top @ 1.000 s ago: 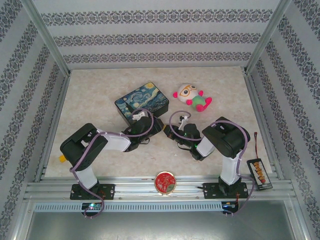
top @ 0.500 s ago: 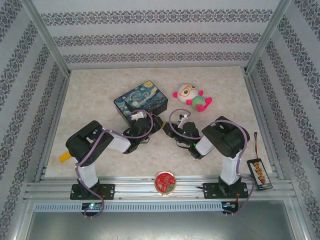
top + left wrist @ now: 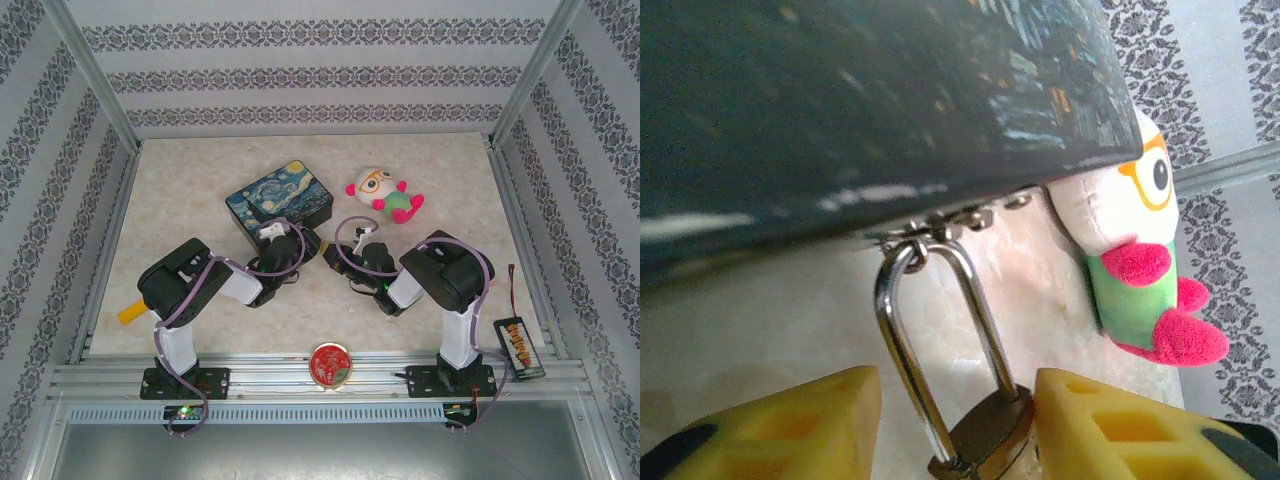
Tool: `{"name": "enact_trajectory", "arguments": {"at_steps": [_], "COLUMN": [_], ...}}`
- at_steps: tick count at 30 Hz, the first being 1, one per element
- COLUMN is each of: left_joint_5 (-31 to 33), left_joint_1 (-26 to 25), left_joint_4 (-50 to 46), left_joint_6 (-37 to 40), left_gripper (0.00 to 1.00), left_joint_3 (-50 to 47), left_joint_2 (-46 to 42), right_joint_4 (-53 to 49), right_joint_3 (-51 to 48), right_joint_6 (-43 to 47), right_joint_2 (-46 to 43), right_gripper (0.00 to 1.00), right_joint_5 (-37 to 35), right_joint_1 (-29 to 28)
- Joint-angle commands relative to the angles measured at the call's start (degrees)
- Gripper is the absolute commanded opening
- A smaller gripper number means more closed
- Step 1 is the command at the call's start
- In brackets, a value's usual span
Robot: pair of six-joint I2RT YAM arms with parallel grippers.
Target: Unlock the padlock with the key
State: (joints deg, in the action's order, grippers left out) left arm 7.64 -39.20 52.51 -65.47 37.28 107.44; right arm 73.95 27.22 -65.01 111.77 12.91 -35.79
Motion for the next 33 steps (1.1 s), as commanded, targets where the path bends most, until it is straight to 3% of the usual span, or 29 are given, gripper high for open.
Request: {"name": "enact_trajectory", "arguments": {"at_steps": [1, 9, 13, 22, 26, 30, 33], "left_joint_5": [-0.11, -4.71, -6.72, -8.34, -8.12, -6.71, -6.19], "left_joint_1": [0.73, 0.93, 0.97, -1.11, -2.26, -2.83, -3.15], "left_joint_4": [3.59, 3.79, 2.90, 1.89, 4.64, 4.71, 1.02], "left_joint_6": [-0.52, -0.19, -0.83, -3.86, -6.53, -8.22, -8.63], "left_gripper": [0.35, 0.00, 0.00, 0.00, 0.00, 0.00, 0.00], "left_joint_3": [0.52, 0.51, 0.39, -1.10, -2.28, -3.48, -3.13], "left_joint_2": [1.61, 1.77, 1.04, -1.59, -1.49, -2.42, -4.06], "right_joint_4": [5.50, 5.47, 5.46, 5.25, 3.72, 0.50, -8.17], "right_joint_3": [2.04, 3.52, 3.62, -3.57, -8.06, -13.50, -15.88], "right_joint_6": [-0.64, -0.99, -0.65, 2.77, 4.30, 6.42, 10.14], "right_joint_2": [0.36, 0.03, -0.58, -4.84, -8.67, -13.85, -19.76], "right_gripper": [0.00, 0.00, 0.00, 0.32, 0.41, 0.43, 0.41], "right_joint_5": [0.61, 1.59, 2.67, 2.39, 1.83, 1.28, -0.12], "right_joint_1": [-0.80, -0.33, -0.15, 0.42, 1.11, 1.51, 1.41]}}
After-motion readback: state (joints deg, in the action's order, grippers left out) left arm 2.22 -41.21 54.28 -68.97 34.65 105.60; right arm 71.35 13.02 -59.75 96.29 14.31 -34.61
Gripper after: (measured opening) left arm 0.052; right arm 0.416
